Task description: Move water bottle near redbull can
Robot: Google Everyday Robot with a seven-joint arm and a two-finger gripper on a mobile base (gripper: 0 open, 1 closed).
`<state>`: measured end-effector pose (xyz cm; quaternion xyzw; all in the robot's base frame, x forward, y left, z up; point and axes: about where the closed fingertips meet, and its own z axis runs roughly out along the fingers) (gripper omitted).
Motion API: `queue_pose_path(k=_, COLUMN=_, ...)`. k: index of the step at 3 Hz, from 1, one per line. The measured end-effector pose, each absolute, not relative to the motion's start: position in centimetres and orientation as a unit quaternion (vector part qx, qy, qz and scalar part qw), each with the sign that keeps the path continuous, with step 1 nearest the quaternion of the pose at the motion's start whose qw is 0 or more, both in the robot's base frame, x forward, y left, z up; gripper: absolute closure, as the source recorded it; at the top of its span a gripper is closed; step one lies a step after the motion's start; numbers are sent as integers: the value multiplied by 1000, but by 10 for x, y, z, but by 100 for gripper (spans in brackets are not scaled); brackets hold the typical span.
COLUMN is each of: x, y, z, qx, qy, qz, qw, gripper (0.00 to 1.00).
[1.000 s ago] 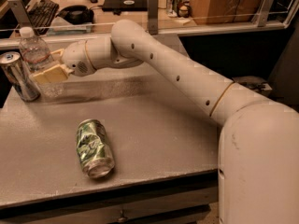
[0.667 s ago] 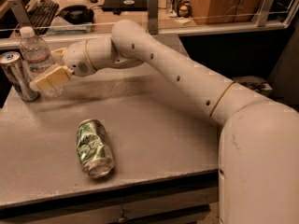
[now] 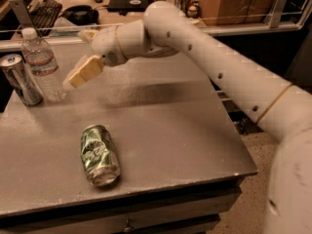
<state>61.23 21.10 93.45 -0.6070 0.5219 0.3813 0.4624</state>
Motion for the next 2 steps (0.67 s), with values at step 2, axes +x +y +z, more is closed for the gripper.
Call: queue_pose_path(k=2, x=631, y=130, z=968, qx=-602, qy=538, qz=308, qw=504, gripper=0)
